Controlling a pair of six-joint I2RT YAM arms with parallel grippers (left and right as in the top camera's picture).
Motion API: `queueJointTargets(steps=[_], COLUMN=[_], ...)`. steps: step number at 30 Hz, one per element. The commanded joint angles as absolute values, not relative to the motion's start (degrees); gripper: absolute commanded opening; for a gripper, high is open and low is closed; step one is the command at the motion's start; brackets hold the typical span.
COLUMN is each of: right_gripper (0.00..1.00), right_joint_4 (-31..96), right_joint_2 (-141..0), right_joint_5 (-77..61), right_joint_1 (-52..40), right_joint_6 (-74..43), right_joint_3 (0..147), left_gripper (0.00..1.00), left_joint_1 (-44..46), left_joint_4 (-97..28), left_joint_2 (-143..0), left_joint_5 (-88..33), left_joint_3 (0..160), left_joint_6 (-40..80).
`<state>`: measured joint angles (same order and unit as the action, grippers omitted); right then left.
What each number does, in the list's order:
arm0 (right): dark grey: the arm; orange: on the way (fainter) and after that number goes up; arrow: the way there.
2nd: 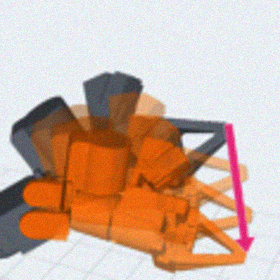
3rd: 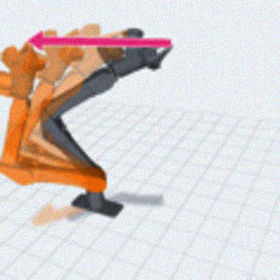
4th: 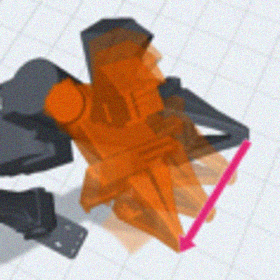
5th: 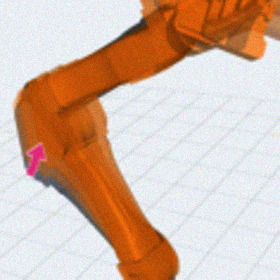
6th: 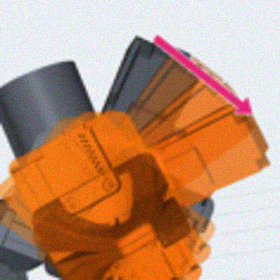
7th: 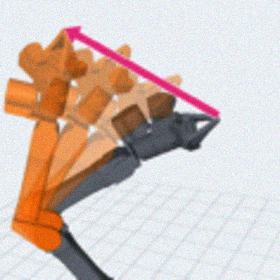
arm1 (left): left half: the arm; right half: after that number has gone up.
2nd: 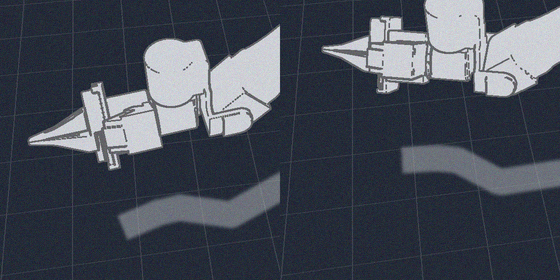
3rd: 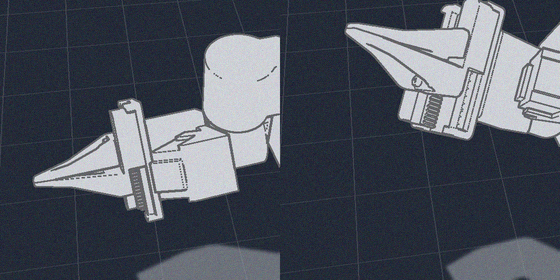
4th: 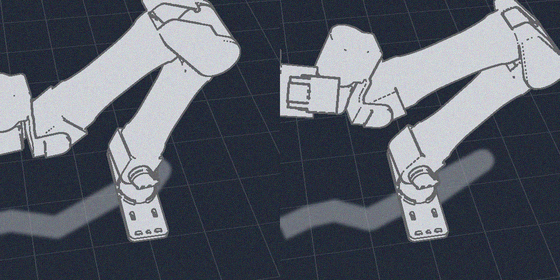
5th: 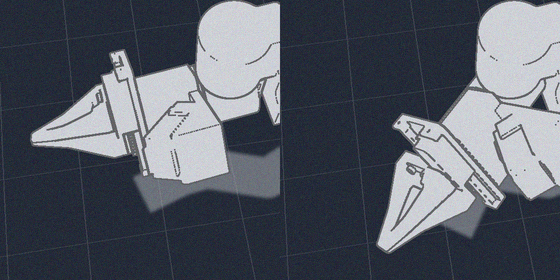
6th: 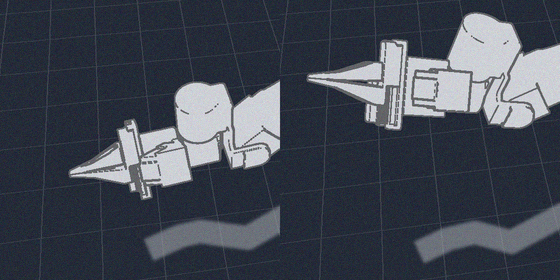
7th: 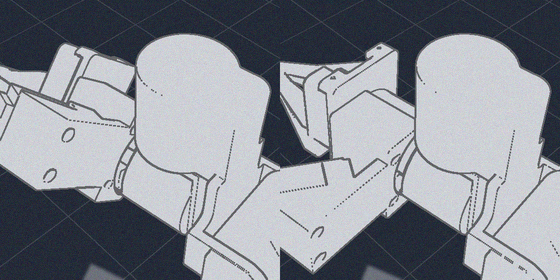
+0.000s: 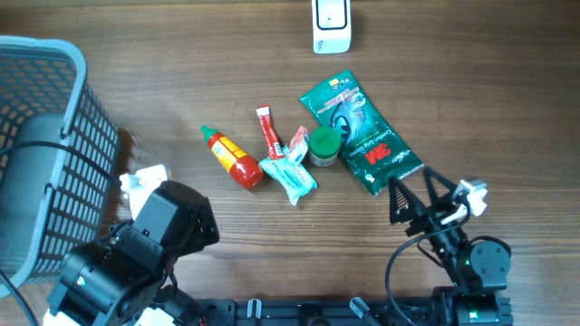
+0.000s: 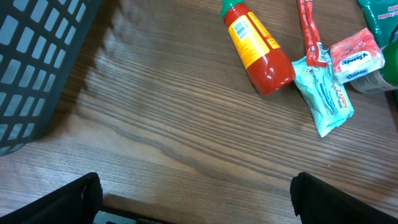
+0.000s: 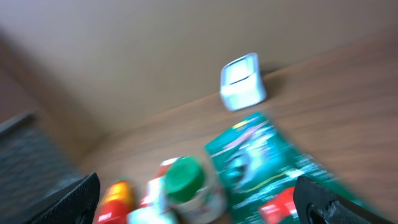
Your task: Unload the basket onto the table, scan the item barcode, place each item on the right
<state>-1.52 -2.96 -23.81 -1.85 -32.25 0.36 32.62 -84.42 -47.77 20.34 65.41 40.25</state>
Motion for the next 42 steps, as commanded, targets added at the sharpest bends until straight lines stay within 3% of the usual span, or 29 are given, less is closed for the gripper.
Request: queueJointTargets(steps=[1, 11, 20, 27, 36, 42], right_gripper=[1.0, 1.0, 1.0, 1.0, 1.0, 1.0], right_joint_4=[-2.04, 7.31, 30.24, 48.64, 38.35, 34.28], right_joint_2=[-2.92, -13.47, -46.28, -70.43, -85.62, -97.17], right_joint_5=[-35.86, -34.81, -28.62, -15.25, -19.09, -9.34], right_joint_1=[-2.13, -2.13, -2.83, -13.3, -18.96, -24.27], right_joint_6=[-39.81, -34.81, -21.89, -19.77, -22.48, -24.32], right_joint_3=[0.32, 13.56, 42.13, 66.67, 68.31, 68.69], left_gripper=[1.0, 1.0, 1.0, 1.0, 1.0, 1.0], left_joint_1=[32.88, 32.91, 32.88, 32.88, 32.91, 32.91], left_joint_4=[-84.23, -84.23, -84.23, -84.23, -84.23, -84.23], left_joint_2=[-47.68, -47.68, -47.68, -47.68, -47.68, -47.68], left_joint_5=[21.52, 21.52, 21.52, 21.52, 21.52, 21.52], left_joint_3=[65.14, 65.14, 65.14, 65.14, 65.14, 65.14], left_joint_6=[41.41, 41.41, 41.43, 41.43, 41.41, 41.43])
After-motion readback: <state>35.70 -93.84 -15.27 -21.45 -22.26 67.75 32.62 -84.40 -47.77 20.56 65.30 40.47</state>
